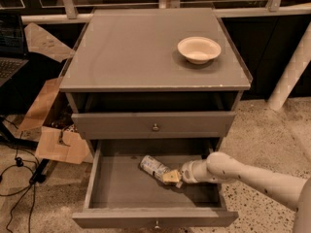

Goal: Pick blue plastic bottle from middle drawer and place on counter

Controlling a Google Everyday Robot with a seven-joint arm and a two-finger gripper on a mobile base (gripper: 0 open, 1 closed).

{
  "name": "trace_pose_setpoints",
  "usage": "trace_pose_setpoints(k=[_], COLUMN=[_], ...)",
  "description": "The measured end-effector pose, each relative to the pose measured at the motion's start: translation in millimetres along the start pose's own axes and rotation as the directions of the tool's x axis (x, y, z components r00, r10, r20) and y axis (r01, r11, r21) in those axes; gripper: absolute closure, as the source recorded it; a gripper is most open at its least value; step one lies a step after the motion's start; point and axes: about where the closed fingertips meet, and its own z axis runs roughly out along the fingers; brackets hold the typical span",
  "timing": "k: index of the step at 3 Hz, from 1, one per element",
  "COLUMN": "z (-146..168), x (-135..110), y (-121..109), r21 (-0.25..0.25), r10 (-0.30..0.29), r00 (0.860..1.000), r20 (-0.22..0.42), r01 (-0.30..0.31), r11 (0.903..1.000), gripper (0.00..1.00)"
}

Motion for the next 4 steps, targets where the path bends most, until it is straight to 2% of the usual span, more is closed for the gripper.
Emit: trace_pose_setpoints(k=[2, 3, 4], z=[0.0, 0.1, 0.1], x=[0.0, 0.0, 0.0], y=[0.0, 0.0, 0.1], r21=[0.000, 0.000, 0.000], r10=[0.000, 0.000, 0.000], r00=[1.000, 1.000, 1.000], r20=[0.000, 0.000, 0.000], r01=[0.000, 0.000, 0.000], r11=[1.0000, 1.0000, 1.0000], gripper=[0.88, 1.00, 1.00])
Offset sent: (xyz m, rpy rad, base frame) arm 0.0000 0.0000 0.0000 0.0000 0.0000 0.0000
